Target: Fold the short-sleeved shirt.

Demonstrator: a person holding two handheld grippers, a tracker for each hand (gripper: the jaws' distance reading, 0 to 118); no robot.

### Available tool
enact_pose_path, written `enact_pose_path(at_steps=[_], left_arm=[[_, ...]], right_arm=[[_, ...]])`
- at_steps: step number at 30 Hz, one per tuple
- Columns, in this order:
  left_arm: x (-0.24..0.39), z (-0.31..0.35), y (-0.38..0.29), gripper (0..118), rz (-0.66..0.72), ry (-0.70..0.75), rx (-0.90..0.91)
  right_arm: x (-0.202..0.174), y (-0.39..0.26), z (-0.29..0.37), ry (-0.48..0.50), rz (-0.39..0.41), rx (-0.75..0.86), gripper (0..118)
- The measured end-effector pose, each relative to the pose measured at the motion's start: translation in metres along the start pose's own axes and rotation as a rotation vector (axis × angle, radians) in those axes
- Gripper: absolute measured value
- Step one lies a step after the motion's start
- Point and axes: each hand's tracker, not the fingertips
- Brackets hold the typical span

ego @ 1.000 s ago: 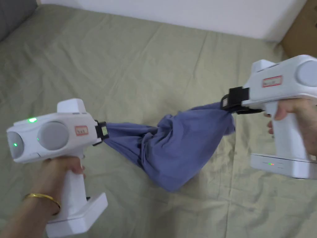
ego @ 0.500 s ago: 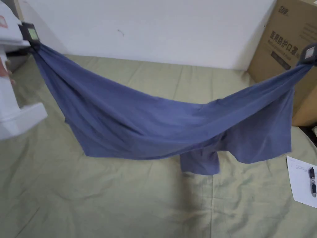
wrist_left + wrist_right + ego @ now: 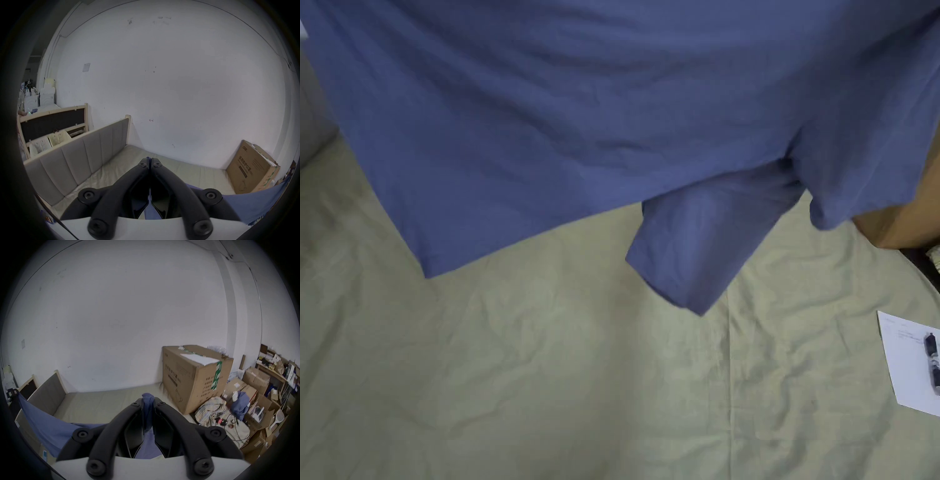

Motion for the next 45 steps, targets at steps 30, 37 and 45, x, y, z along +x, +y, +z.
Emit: enact_pose_path(at_steps=[30, 37, 45], left_arm=[[0.010, -0.182, -0.208, 0, -0.040, 0.019, -0.374], [-0.076, -0.103, -0.315, 0, -0.062, -0.019, -0.542], [-0.144, 0.001, -0.419, 0, 0.002, 0.018, -0.672]], right_arm=[[-0.010, -0.171, -0.212, -0.121, -0.078, -0.254, 7], [0.039, -0.301, -0.138, -0.053, -0.063, -0.426, 7], [0.089, -0.424, -0.038, -0.021, -0.220, -0.546, 7]])
